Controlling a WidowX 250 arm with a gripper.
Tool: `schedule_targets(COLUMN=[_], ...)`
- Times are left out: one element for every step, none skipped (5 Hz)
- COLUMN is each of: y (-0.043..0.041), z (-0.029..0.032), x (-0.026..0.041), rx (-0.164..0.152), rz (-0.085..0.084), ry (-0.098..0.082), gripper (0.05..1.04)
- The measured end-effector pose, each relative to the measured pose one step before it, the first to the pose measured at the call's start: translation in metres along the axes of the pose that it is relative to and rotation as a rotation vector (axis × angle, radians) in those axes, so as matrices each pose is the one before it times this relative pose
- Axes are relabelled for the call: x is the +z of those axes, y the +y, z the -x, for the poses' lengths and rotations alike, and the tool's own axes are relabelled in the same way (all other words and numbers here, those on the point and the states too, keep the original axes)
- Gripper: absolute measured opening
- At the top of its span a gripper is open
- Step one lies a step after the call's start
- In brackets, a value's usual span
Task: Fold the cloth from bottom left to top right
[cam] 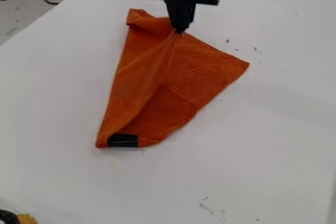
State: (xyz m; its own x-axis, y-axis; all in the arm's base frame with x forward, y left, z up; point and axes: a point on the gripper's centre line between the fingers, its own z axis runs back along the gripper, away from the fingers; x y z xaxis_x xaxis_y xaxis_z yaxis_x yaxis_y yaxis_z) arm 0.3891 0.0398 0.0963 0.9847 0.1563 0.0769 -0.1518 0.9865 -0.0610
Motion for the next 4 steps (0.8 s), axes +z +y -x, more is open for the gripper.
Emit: schedule_targets(y=[-0.00980, -0.00838, -0.00703, -0.00101], z=[-0.00523, -0.01228, -0.00196, -0.00276], x=[-0.03138, -0.02027, -0.00985, 0.00030], rx=[-0.0255, -0.0160, -0.0086, 0.0207], rz=[0.0681, 0.0453, 0.0111, 0.0021], ry=[0.0399, 0.0012, -0.0029, -0.0136], gripper=[0.063, 0.063, 0.090, 0.253])
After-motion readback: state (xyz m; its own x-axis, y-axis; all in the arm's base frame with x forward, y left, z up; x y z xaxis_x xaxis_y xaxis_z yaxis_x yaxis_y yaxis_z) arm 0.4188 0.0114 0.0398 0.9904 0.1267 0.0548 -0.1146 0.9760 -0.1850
